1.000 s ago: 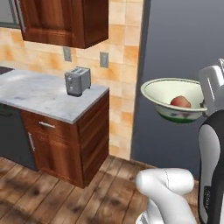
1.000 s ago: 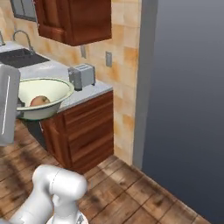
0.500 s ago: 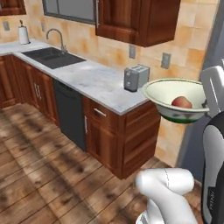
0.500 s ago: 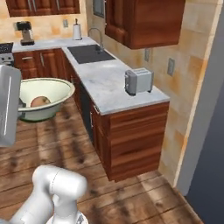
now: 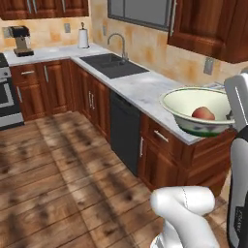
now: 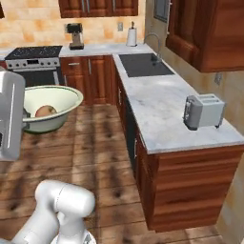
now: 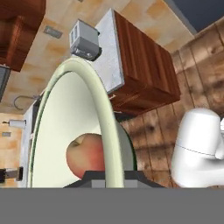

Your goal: Pick the peach from the cabinet and place it in the bowl. Then pick the bowl and place it in the sink. Then turn on the sink facuet.

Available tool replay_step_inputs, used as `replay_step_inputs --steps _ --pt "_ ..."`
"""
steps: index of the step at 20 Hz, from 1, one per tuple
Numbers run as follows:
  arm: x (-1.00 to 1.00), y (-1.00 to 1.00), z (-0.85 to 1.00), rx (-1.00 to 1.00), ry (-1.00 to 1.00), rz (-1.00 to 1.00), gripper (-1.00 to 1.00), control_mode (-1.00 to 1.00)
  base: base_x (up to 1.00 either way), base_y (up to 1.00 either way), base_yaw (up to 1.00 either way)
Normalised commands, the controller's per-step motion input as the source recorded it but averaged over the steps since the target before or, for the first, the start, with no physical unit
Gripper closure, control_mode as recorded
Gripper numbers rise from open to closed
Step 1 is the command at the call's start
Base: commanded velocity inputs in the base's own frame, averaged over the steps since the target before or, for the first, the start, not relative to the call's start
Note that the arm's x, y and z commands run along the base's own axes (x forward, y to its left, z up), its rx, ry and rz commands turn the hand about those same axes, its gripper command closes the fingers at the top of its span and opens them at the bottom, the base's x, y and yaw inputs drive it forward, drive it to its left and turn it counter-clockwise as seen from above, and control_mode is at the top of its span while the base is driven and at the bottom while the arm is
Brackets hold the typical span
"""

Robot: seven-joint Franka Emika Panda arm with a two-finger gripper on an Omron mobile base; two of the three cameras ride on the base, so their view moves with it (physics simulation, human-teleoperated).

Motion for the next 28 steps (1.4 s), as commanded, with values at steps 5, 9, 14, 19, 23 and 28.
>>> replay_step_inputs --steps 5,9,14,19,23,28 --pt "0.00 0.00 0.00 0.00 0.00 0.00 1.00 1.00 0.91 0.62 0.35" --pt "0.00 0.00 0.00 0.00 0.00 0.00 1.00 1.00 1.00 0.52 0.33" --pt "0.00 0.00 0.00 0.00 0.00 0.00 1.00 1.00 1.00 0.33 0.29" --pt "0.00 0.00 0.00 0.00 0.00 0.00 1.00 1.00 1.00 0.11 0.21" --pt "0.00 0.00 0.00 0.00 0.00 0.00 1.00 1.00 1.00 0.07 0.17" --pt "0.00 0.00 0.00 0.00 0.00 0.00 1.00 1.00 1.00 0.14 0.13"
